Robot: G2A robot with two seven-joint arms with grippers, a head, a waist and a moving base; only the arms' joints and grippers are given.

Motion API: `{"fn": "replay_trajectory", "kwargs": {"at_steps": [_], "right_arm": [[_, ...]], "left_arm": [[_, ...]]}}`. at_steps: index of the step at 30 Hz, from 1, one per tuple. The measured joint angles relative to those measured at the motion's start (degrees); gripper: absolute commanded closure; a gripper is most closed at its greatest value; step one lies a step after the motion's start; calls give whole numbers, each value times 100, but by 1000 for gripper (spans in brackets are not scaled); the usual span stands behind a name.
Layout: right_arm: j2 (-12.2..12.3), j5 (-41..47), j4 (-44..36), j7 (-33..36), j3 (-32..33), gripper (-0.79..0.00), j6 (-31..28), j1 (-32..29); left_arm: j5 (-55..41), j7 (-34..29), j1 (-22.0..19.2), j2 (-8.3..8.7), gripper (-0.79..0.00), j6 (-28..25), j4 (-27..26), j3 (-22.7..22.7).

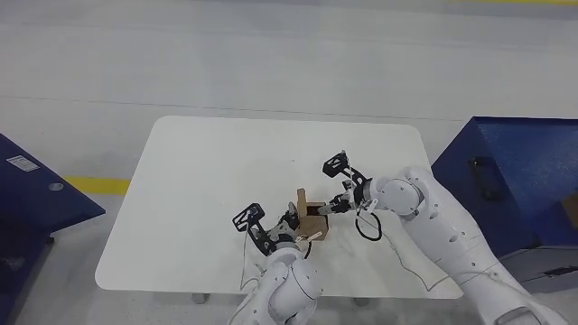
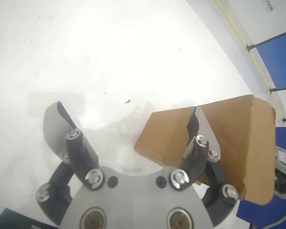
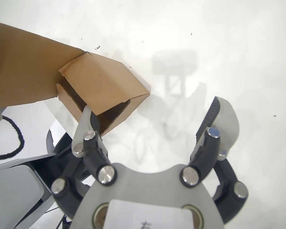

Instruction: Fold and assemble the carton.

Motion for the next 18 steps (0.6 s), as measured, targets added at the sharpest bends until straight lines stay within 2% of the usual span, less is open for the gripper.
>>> {"fn": "replay_trajectory", "kwargs": {"at_steps": [9,18], "right_arm": [[10,111,43,10,101,-785,-126,-23],[191,625,356,66,691,-785,-507,-325]], "left_arm": [[76,178,285,-21,-785,-179,-340,-159],[44,328,416,-61,-785,-252,-368,-245]]}}
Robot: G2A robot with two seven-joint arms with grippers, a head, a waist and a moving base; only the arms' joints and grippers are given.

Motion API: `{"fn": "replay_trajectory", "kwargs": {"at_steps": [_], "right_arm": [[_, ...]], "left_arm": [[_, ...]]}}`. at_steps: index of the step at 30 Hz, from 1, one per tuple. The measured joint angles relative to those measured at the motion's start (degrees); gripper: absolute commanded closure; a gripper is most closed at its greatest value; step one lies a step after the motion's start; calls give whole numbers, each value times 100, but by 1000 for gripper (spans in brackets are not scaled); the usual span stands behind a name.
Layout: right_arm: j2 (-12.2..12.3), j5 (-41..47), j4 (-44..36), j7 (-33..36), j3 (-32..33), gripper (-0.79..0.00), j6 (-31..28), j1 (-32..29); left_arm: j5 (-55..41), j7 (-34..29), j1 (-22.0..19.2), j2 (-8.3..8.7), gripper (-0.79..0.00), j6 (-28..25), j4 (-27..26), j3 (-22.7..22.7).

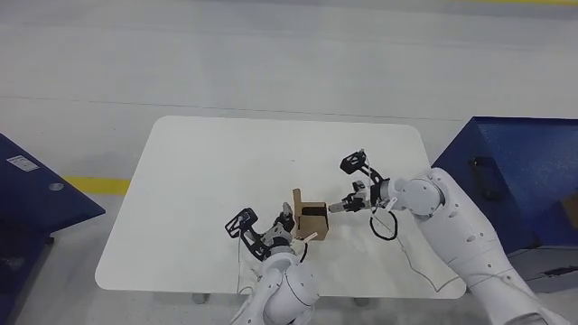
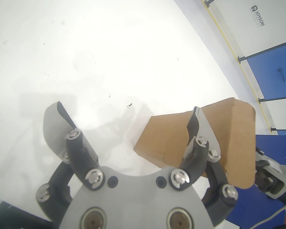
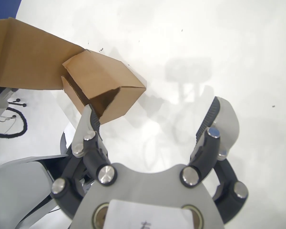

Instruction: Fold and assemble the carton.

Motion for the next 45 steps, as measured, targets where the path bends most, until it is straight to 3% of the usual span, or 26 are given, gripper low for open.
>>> {"fn": "replay_trajectory", "kwargs": {"at_steps": [6,15,28,45], "right_arm": [[23,416,197,194,97,-785,-118,-52],[-254,-235,654,-8,-644,-785,855,326],[-616,-26,1142,-222,-1212,-785,602,720],[-422,690,535,-150,-522,-785,85,465]], "left_arm": [[-342,298,77,20,-785,-85,-148,-48],[-201,268,84,66,-785,-201,-190,257],[180,-91,-39,58,-785,-108,102,492],[315,-354,-108,-3,-785,-95,306,242]]}}
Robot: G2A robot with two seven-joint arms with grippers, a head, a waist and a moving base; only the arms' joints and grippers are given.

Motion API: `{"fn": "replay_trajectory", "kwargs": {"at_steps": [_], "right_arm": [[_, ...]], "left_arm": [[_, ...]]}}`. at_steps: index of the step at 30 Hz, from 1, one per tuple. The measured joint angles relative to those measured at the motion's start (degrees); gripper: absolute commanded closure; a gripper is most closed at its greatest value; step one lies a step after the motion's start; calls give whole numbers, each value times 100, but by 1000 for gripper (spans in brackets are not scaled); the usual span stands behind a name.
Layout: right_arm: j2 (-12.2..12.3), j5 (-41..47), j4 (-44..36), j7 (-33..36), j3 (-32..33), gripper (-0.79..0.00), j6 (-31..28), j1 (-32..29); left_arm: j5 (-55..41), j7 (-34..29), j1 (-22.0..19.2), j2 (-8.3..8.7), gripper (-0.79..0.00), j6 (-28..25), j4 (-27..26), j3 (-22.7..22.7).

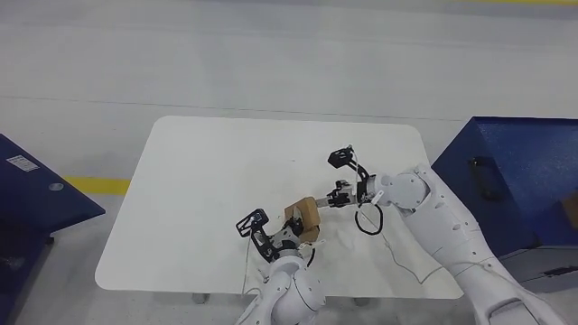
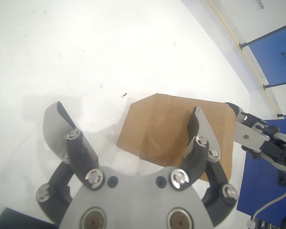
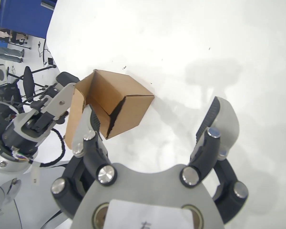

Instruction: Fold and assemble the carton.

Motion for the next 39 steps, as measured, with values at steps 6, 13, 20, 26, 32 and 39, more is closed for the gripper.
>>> {"fn": "replay_trajectory", "kwargs": {"at_steps": [6,13,20,26,32,39], "right_arm": [[-1,-101,-152,-15,-15,-785,174,-53],[60,-207,0,-96,207,-785,441,-34],[162,25,-248,19,509,-785,177,-191],[199,-10,-425,119,543,-785,178,-322],[172,-165,-423,122,406,-785,229,-319],[130,-245,-314,123,277,-785,255,-243]], "left_arm": [[-27,-37,-21,-13,-785,6,47,-57],[-32,-32,-30,-18,-785,22,72,-68],[-20,-64,-78,-34,-785,73,176,-63],[-52,-48,-101,-43,-785,63,227,-39],[-96,-6,-117,-49,-785,66,251,-27],[-151,37,-125,-48,-785,61,293,9]]}}
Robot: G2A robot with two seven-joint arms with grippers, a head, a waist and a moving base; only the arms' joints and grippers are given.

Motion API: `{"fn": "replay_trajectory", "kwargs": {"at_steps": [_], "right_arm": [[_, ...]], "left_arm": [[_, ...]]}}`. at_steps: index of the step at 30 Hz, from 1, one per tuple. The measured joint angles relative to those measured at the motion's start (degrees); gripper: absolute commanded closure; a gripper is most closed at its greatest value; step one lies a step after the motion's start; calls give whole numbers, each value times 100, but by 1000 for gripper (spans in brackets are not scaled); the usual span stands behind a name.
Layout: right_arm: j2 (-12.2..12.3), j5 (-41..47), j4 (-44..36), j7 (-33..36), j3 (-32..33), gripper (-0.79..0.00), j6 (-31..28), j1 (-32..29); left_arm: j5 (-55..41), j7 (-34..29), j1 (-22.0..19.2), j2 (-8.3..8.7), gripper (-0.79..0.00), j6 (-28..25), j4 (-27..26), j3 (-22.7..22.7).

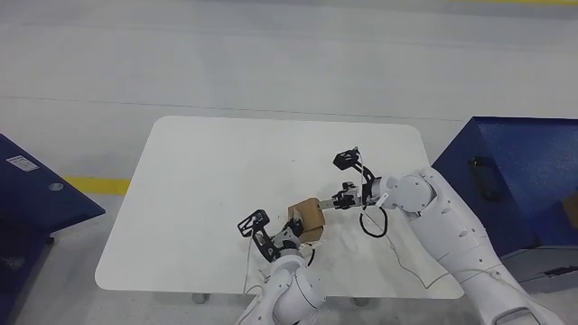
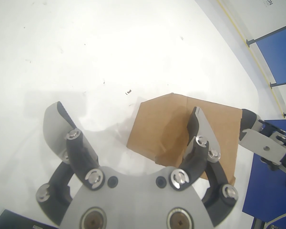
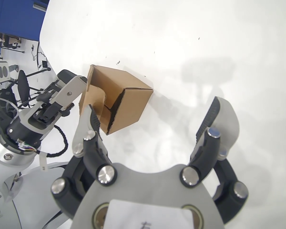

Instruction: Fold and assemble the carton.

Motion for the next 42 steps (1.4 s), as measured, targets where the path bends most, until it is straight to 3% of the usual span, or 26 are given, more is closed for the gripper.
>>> {"fn": "replay_trajectory", "kwargs": {"at_steps": [42], "right_arm": [[-98,-232,354,-70,-239,-785,-87,202]], "left_arm": [[-373,247,-137,-48,-785,-12,152,102]]}}
